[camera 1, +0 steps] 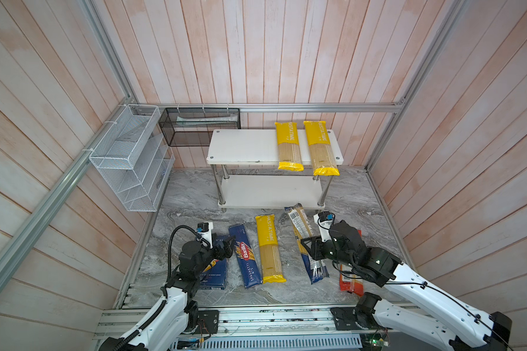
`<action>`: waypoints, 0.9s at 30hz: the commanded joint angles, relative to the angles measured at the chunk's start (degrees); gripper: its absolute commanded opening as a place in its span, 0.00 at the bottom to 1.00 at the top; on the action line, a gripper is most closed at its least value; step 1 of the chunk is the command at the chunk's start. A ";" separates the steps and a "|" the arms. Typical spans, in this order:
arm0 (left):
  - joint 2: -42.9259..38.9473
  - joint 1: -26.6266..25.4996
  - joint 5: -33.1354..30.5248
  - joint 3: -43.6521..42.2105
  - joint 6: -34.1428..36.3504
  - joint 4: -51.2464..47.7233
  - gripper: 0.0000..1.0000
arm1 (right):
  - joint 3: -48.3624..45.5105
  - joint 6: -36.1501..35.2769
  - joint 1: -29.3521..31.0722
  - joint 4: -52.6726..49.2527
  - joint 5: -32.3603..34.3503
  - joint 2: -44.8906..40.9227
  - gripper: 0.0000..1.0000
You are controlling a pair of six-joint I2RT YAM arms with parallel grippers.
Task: Place and organize the pasta boxes and bags onto the shelf
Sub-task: 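Carry the upright spaghetti pack with the right gripper toward the top shelf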
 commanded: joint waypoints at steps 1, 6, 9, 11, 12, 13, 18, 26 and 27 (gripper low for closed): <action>-1.89 0.73 0.32 0.09 -0.64 1.39 0.99 | 5.10 -1.19 2.30 5.74 1.26 0.95 0.07; -3.67 1.59 2.37 1.65 -0.42 -2.08 1.00 | 9.00 -1.54 5.91 5.59 3.35 3.50 0.07; -2.74 1.63 5.43 6.00 2.57 -6.17 1.00 | 10.89 -1.98 7.01 6.17 3.65 5.18 0.07; -2.24 1.60 3.51 9.14 5.60 -10.79 1.00 | 11.90 -2.24 7.14 6.59 3.20 6.44 0.07; -2.17 1.61 1.16 9.45 5.75 -11.68 1.00 | 12.59 -2.41 7.19 6.89 3.03 7.03 0.07; -2.23 1.69 0.06 8.98 5.18 -10.99 1.00 | 13.12 -2.54 7.31 7.24 3.03 7.71 0.07; -4.11 1.92 -0.06 7.99 5.05 -10.63 1.00 | 17.74 -3.64 7.80 8.56 2.69 12.06 0.07; -3.96 2.20 1.01 8.04 5.29 -10.40 1.00 | 26.60 -5.14 8.32 10.81 2.51 19.86 0.07; -3.78 2.21 1.18 8.05 5.40 -10.31 1.00 | 28.00 -5.47 8.34 11.15 2.38 20.98 0.07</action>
